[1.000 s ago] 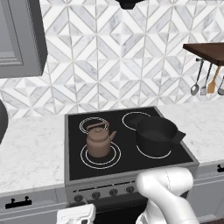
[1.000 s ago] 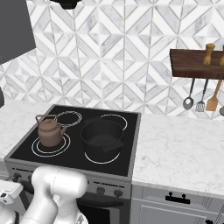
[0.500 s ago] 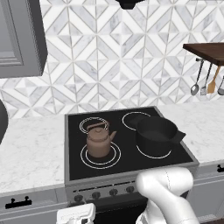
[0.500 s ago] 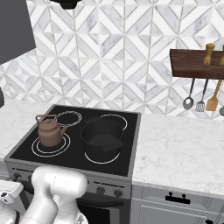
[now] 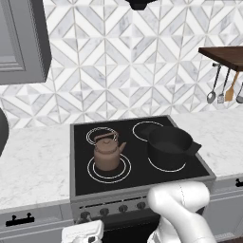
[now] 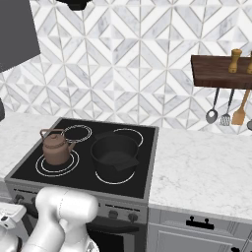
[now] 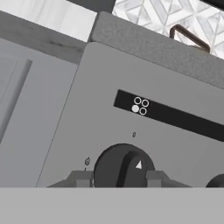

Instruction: Pick the kettle from the counter and place it on a stove burner. Then turn the burner on.

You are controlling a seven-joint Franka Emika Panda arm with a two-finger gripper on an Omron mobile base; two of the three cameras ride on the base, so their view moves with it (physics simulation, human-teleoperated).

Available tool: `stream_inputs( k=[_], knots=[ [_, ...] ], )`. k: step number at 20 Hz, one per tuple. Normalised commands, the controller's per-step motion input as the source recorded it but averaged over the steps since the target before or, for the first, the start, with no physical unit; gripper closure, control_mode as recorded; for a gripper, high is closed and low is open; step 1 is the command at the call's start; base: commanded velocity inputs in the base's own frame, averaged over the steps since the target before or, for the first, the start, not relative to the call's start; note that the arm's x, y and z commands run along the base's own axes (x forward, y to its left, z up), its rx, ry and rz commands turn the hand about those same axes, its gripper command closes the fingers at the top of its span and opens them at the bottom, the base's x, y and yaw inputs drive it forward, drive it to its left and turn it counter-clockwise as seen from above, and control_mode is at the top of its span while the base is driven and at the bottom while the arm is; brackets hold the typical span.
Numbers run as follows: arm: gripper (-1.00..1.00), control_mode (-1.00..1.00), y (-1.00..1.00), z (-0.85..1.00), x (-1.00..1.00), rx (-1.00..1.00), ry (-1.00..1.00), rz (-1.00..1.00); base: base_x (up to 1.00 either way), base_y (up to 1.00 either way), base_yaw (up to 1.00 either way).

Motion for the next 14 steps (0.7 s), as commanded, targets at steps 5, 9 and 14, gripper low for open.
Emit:
stream_inputs(
  k=[5, 9, 14],
  knots=[
    [1.0, -1.0, 0.1, -0.15, 0.0, -0.29, 0.22, 0.0, 0.0, 0.0, 0.0],
    [1.0, -1.0, 0.2, -0.27, 0.0, -0.38, 0.29, 0.0, 0.0, 0.0, 0.0],
    [1.0, -1.0, 0.27, -0.25, 0.01, -0.41, 0.34, 0.0, 0.0, 0.0, 0.0]
  ],
)
